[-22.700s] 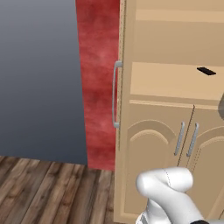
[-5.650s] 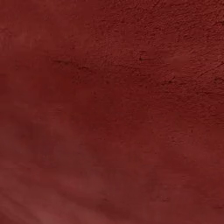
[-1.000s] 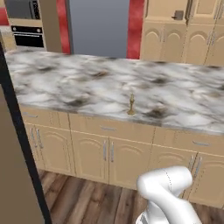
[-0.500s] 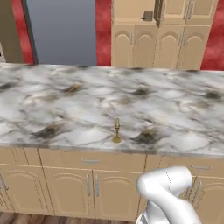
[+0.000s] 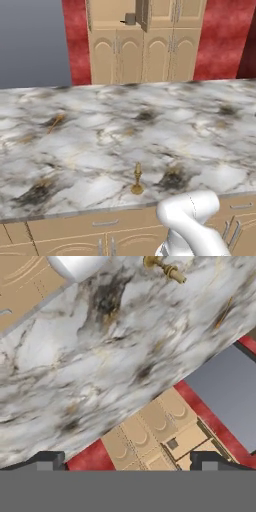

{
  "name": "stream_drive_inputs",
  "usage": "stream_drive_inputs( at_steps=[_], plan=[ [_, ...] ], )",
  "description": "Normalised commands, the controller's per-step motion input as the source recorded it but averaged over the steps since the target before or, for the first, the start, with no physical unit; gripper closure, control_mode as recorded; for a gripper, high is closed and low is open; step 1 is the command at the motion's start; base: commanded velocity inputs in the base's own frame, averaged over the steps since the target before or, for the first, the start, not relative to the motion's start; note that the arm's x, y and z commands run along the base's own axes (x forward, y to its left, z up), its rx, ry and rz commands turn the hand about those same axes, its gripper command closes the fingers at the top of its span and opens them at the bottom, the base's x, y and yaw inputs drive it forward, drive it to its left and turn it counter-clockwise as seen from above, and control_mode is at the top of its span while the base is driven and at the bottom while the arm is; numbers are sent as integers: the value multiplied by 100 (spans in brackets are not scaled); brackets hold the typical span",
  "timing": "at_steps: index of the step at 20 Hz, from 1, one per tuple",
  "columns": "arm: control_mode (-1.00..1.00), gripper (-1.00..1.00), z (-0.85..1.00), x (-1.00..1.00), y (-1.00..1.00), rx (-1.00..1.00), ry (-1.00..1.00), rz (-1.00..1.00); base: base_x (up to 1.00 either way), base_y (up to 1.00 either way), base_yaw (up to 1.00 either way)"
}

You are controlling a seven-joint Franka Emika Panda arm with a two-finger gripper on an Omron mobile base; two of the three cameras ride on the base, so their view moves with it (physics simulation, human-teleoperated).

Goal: Pick the jar and candle from the dining table and place them in the open cabinet. Close the cabinet after placing the objects.

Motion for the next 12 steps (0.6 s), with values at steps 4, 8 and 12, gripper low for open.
stream_drive_inputs(
  at_steps=[4,8,12],
  plan=[
    [100,-100,0,0,0,0,0,0,7,68,-26],
    [100,-100,0,0,0,0,0,0,4,66,-17],
    [100,-100,0,0,0,0,0,0,5,15,0]
  ],
)
